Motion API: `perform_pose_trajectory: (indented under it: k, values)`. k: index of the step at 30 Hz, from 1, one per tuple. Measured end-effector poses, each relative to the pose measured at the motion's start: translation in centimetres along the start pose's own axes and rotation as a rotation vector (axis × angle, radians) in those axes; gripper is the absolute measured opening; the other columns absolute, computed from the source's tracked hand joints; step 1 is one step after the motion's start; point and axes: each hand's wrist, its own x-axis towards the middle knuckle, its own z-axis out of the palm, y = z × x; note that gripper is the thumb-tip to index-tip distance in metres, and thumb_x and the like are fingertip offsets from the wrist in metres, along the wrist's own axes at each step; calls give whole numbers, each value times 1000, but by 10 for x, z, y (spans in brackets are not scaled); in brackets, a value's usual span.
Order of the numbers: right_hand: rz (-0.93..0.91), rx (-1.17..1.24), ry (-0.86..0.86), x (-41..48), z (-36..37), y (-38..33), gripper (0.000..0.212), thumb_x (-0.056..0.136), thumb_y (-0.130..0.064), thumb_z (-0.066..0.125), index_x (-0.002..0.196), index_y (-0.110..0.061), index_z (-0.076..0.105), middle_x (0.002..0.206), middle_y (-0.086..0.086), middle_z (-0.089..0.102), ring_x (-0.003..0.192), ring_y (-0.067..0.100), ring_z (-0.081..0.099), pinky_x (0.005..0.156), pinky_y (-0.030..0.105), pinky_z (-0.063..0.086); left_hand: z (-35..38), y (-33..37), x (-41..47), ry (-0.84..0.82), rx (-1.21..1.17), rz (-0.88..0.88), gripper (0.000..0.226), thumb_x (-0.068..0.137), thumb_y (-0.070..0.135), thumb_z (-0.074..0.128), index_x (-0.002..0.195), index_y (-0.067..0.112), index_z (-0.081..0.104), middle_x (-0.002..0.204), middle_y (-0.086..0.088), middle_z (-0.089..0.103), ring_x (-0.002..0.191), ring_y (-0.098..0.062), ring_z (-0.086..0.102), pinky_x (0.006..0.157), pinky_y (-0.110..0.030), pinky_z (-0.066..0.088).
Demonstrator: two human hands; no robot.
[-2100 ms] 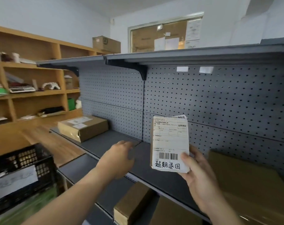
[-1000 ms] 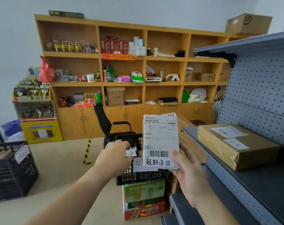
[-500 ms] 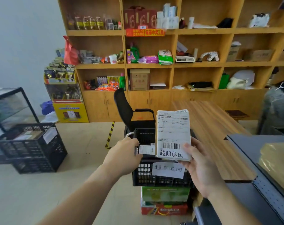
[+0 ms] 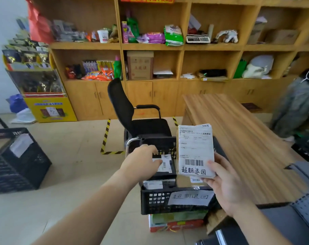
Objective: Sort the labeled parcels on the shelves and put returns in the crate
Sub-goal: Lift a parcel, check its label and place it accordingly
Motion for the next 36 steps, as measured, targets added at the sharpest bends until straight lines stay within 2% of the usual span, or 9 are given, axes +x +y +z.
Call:
perform_pose_trajectory:
  k: [8, 11, 15, 20, 24, 27, 31, 34, 36]
  values:
    - [188, -122, 20, 93, -2, 36, 34, 98, -12, 61, 131, -20, 59, 115, 9, 77, 109, 29, 72, 103, 50, 50, 49, -29, 89, -174, -125, -60, 44, 104, 48, 46, 137, 23, 59, 138, 1, 61, 122, -19, 59, 102, -36, 49]
    - [296, -186, -3, 134, -7, 55, 32, 97, -13, 64, 128, -21, 60, 111, 6, 78, 106, 26, 74, 102, 50, 51, 68, -38, 115, -201, -217, -147, 38, 106, 48, 40, 121, 23, 64, 113, 3, 67, 100, -15, 62, 89, -37, 53]
    - [507, -237, -59, 185, -18, 87, 33, 96, -11, 66, 127, -20, 59, 108, 8, 79, 108, 30, 72, 109, 51, 45, 104, -49, 143, -275, -313, -251, 31, 106, 48, 39, 94, 26, 57, 87, 7, 62, 76, -5, 55, 64, -25, 40]
    - [735, -317, -100, 233, -31, 135, 36, 97, -5, 65, 129, -16, 53, 105, 8, 80, 104, 30, 73, 102, 52, 52, 163, -62, 168, -444, -453, -424, 54, 105, 53, 38, 146, 18, 48, 132, -5, 64, 114, -26, 63, 96, -34, 47]
    - [885, -368, -163, 255, -36, 164, 31, 100, -4, 61, 126, -16, 50, 114, 8, 76, 103, 26, 71, 84, 45, 56, 213, -75, 171, -547, -638, -618, 75, 91, 67, 48, 152, 26, 37, 139, 0, 60, 117, -23, 61, 100, -41, 50]
    - [988, -438, -219, 268, -44, 189, 32, 98, -1, 62, 123, -18, 53, 111, 9, 77, 104, 28, 72, 96, 52, 56, 239, -79, 174, -579, -724, -662, 52, 100, 46, 56, 145, 23, 44, 127, 4, 67, 110, -15, 66, 99, -41, 54]
    - [1039, -629, -325, 277, -49, 215, 53, 79, -28, 79, 127, -23, 57, 115, -1, 77, 111, 27, 71, 104, 57, 51, 264, -84, 180, -614, -747, -678, 42, 104, 26, 57, 143, 22, 43, 121, 5, 67, 100, -9, 69, 77, -24, 58]
    - [1019, -741, -330, 285, -53, 235, 67, 67, -58, 78, 125, -30, 60, 116, -6, 75, 106, 23, 71, 96, 51, 57, 280, -90, 184, -653, -654, -644, 35, 101, 29, 58, 135, 26, 48, 127, 4, 68, 105, -14, 68, 90, -36, 58]
    - [987, -833, -324, 287, -49, 238, 48, 84, -51, 75, 124, -28, 62, 115, -5, 74, 103, 20, 72, 89, 46, 62, 287, -92, 186, -690, -612, -629, 32, 102, 28, 57, 133, 28, 48, 126, 4, 69, 105, -16, 69, 92, -39, 58]
